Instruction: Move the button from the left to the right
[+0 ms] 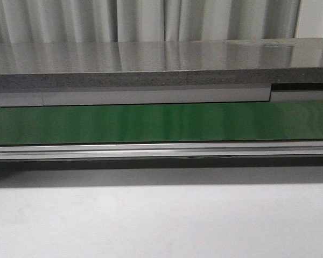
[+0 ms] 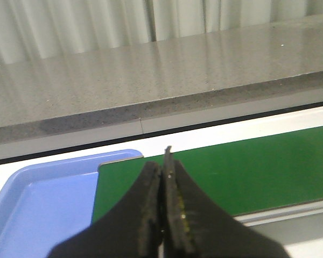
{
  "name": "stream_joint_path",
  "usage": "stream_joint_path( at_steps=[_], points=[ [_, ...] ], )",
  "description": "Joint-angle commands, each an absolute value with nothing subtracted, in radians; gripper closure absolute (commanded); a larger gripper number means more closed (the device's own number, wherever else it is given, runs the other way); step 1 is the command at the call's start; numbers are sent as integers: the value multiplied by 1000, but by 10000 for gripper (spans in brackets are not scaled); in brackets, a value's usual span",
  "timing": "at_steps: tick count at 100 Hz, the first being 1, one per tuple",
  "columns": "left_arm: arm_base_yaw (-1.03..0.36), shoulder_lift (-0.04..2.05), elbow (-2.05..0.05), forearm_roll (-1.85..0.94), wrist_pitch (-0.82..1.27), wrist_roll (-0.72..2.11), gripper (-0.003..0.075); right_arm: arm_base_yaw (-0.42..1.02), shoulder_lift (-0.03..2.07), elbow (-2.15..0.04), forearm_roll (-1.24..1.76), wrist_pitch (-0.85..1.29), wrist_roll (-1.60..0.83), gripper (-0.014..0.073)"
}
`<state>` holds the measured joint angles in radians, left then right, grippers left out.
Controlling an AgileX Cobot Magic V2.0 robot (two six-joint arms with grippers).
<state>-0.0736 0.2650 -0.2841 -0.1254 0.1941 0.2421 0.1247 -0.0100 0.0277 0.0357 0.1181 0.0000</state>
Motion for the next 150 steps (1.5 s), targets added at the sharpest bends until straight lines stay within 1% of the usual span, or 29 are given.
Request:
stream_joint_path(
  at_steps=[1,9,43,63,81,150],
  points=[
    [-84,265,-289,12,83,69,739,122,-26,9,25,35,0,661],
    [-84,239,-261,46,78,15,739,122,-26,9,25,35,0,661],
    [-84,48,-87,61,11,13,739,122,-26,9,25,35,0,661],
    [-84,-39,-19,61,-7,13,739,122,-26,9,25,35,0,661],
    [-84,-39,39,61,-118,13,739,122,-26,9,25,35,0,661],
    [-53,-39,39,61,-108,13,739,122,-26,9,25,35,0,661]
  ],
)
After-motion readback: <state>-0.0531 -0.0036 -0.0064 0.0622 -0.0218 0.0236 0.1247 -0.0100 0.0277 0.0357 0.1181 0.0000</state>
